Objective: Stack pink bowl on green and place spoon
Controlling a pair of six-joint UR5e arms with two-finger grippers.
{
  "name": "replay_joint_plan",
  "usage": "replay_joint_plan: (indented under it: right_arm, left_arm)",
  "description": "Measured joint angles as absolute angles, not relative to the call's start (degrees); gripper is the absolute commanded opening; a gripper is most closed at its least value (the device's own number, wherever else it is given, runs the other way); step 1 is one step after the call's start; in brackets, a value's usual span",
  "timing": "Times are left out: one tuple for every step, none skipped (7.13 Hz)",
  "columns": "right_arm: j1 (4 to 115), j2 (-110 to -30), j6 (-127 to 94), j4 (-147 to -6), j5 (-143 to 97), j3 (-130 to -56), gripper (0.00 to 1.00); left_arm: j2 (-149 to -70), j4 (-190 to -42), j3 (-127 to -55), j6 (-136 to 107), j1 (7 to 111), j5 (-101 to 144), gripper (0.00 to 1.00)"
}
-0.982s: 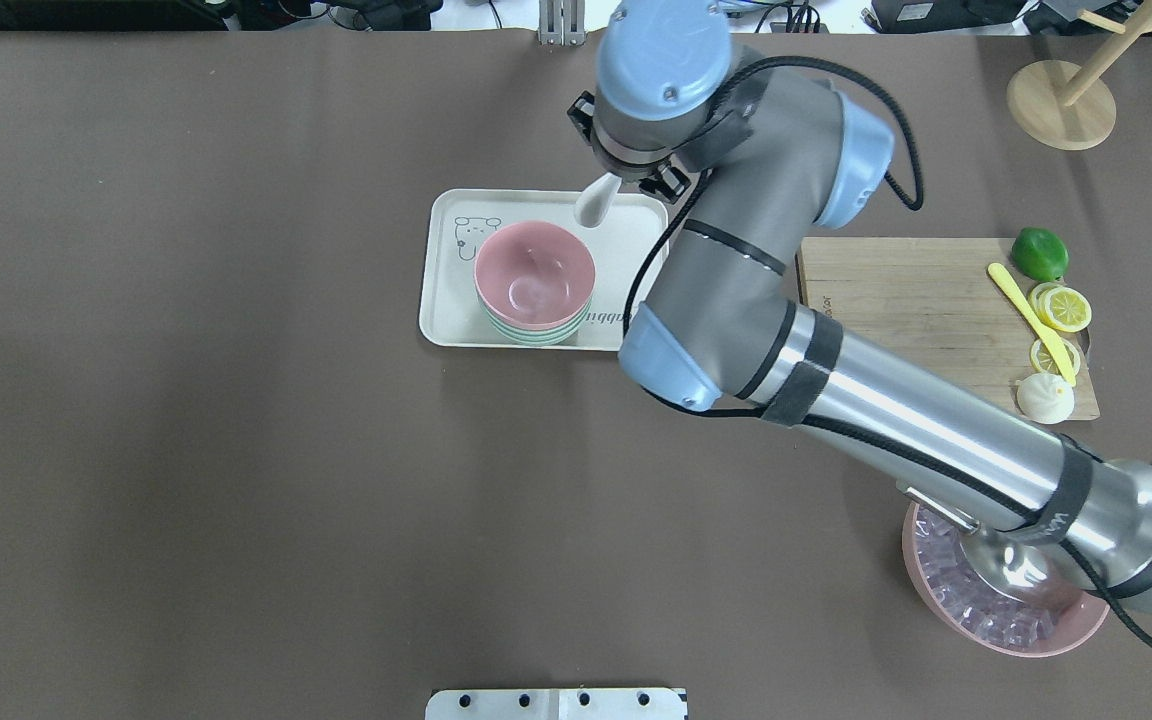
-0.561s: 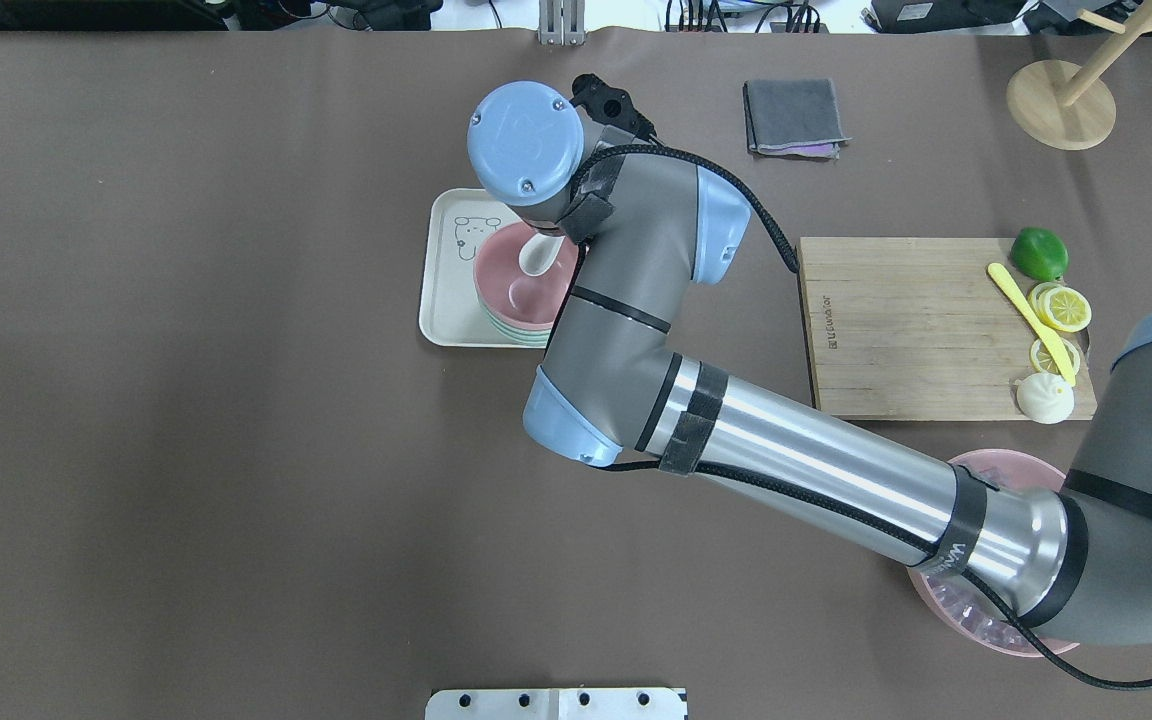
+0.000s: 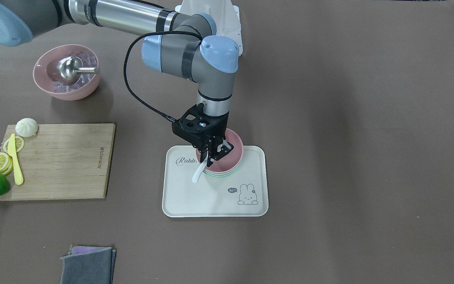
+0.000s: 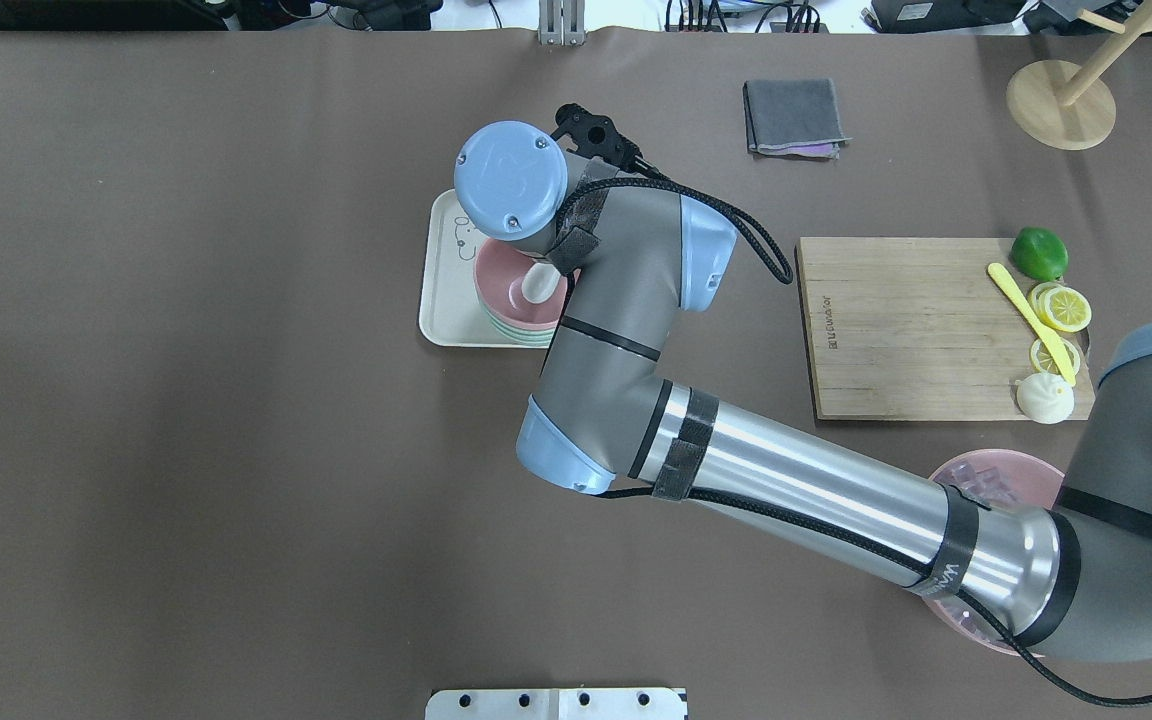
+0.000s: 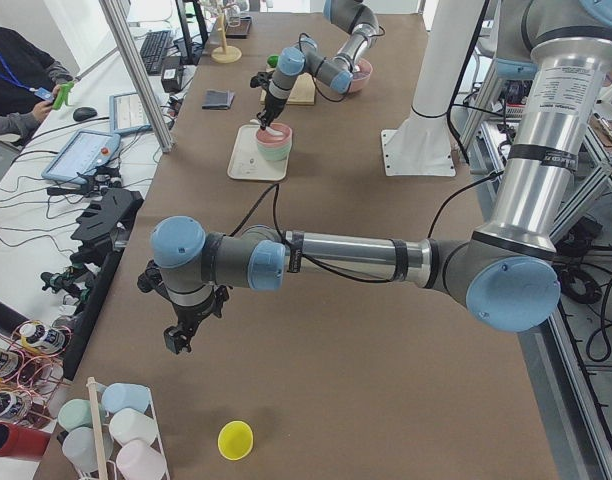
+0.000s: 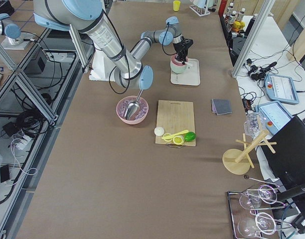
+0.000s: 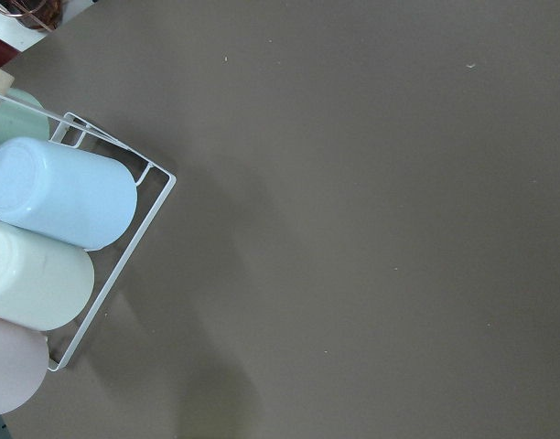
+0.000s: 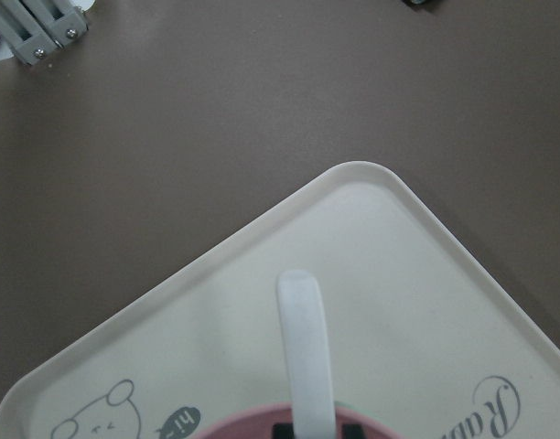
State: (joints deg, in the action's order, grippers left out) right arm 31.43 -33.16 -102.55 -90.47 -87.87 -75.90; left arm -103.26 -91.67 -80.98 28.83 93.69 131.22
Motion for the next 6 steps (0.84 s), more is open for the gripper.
replay_joint_plan:
  right_arm:
    - [31.4,-33.2,-100.3,-90.5,-87.9,-76.0,1.0]
    - [31.4,-33.1,-98.8,-90.6,-87.9,-76.3,1.0]
    - [31.9,-33.2,-96.3,-90.7,-88.0,-77.1,1.0]
    - [33.7,-34.0,-92.0,-90.7,-89.4,-78.3,1.0]
    - [37.2,-36.0,-86.4,-90.5,-92.6,-79.9,1.0]
    - [41.9,-38.7,-80.1,-90.3,-97.3,-82.2,1.0]
  left_arm:
    - [-103.3,-91.7,-81.0,28.8,93.7,131.2,0.98]
    - [-103.3,-91.6,-81.0,28.7,93.7,131.2,0.98]
    - [-103.4,-91.4,-81.0,28.7,93.7,131.2,0.98]
    - [-103.5,-91.1,-81.0,27.9,93.7,131.3,0.98]
    - [-103.4,-91.1,-81.3,23.8,93.7,132.0,0.98]
    - [-102.9,-91.7,-82.2,16.0,93.7,133.0,0.98]
